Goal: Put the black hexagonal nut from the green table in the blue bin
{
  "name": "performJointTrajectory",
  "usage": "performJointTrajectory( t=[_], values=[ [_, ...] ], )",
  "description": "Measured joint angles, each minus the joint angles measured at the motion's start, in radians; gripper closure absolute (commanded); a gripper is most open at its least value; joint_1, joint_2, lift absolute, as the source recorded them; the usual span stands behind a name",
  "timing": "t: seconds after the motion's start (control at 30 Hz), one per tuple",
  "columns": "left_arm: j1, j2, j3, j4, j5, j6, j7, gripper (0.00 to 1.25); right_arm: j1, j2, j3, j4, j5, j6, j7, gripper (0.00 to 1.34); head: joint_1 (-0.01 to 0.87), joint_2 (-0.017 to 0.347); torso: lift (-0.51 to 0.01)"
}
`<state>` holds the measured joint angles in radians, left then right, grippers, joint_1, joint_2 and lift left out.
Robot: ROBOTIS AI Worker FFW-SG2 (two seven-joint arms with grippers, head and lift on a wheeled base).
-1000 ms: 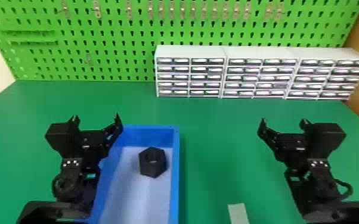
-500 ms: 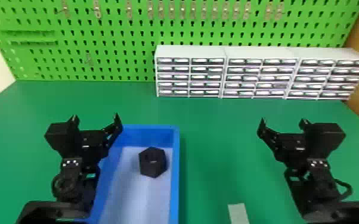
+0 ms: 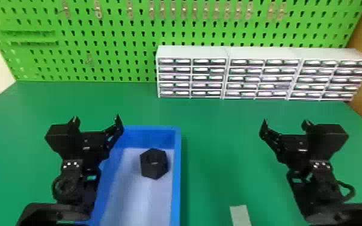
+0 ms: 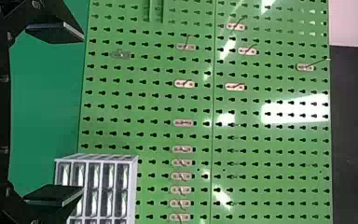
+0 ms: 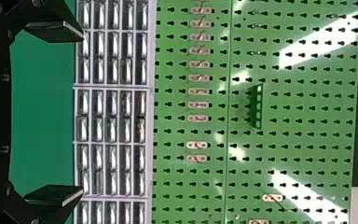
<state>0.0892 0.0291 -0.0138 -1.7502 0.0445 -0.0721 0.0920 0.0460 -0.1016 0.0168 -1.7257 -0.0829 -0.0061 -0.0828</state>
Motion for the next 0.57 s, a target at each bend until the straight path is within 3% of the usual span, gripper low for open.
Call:
performJointTrajectory(
  t=[0.57],
  values=[
    [0.001, 0.000, 0.000, 0.000, 0.006, 0.006, 0.000, 0.14, 0.000, -0.001, -0.002, 0.000, 0.000, 0.000, 0.000, 0.15, 0.657, 0.057, -0.095]
  ],
)
